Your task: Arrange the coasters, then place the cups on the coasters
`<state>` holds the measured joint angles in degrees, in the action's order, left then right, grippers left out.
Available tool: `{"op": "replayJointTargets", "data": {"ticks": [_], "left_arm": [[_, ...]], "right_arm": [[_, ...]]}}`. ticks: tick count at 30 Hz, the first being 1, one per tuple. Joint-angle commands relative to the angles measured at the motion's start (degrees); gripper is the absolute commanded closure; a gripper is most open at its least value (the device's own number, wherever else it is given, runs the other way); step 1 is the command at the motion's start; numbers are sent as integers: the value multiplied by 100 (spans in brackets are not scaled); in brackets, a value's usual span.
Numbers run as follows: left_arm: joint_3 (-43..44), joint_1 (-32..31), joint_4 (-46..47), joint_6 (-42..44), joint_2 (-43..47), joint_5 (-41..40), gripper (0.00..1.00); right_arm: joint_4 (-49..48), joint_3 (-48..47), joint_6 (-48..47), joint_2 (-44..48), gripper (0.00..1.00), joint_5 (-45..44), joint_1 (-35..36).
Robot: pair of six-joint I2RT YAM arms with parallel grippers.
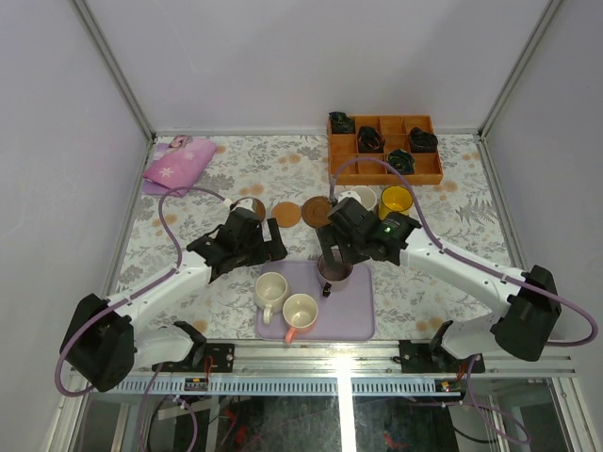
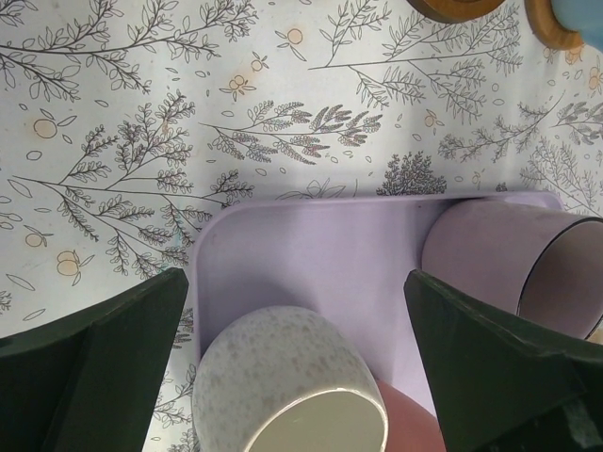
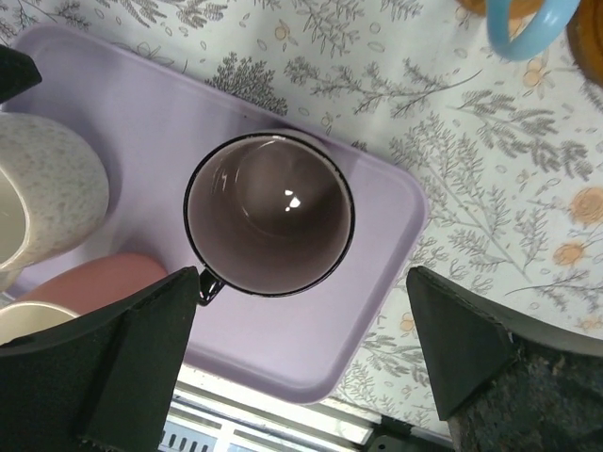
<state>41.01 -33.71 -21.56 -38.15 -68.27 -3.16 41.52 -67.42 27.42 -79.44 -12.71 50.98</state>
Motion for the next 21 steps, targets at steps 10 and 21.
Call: {"op": "replayJointTargets", "data": {"ticks": [10,21], "left_arm": [[-225,-26,-207,293,440,-1,0],[-120,-21,-281,475,261,92,0]], "right_arm": [[-38,403,1018,-226,1,-214,671],[-85,520,1344,-925,1,-150,940]]}}
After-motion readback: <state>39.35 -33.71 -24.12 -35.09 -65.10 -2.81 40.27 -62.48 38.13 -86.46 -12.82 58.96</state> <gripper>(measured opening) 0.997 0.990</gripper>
